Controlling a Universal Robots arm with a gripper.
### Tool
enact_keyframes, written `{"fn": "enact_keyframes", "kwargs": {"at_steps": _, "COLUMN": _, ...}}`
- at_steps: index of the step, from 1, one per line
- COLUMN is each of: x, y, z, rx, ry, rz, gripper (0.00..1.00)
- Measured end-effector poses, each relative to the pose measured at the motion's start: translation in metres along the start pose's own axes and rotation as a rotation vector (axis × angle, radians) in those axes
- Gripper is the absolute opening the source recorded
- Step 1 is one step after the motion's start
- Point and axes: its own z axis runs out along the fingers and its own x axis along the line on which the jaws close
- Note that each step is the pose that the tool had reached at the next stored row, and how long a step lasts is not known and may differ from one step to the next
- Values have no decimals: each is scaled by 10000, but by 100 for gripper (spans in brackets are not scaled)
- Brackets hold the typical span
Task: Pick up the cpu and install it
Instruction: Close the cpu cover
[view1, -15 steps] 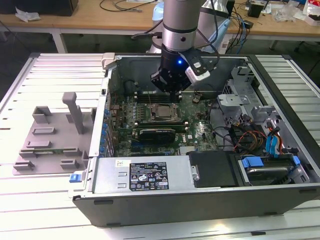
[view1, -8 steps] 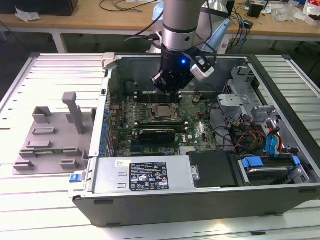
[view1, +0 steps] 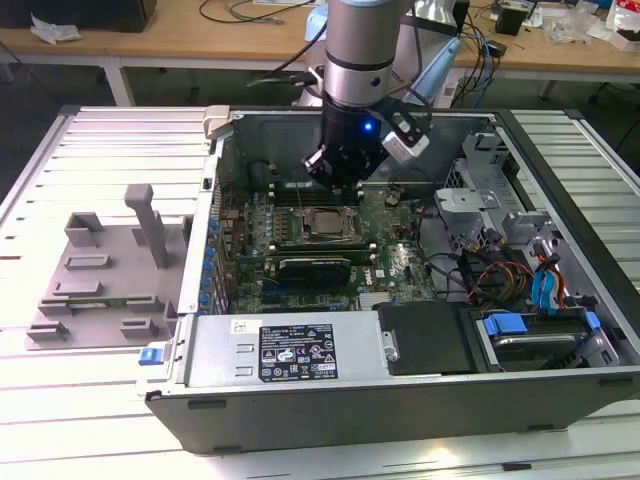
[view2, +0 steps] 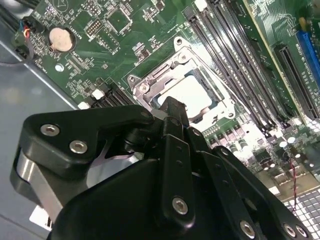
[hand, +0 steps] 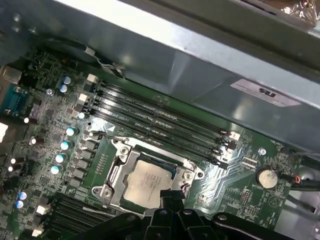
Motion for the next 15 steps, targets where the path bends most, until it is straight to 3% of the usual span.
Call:
{"fn": "enact_keyframes", "kwargs": {"at_steps": 8, "x": 195, "y": 51, "z": 72, "rx": 0, "ry": -1, "rz": 32, "gripper": 11}}
{"fn": "enact_keyframes", "kwargs": {"at_steps": 15, "x": 228, "y": 20, "z": 110, "rx": 1, "ry": 1, "rz": 97, "gripper": 11}}
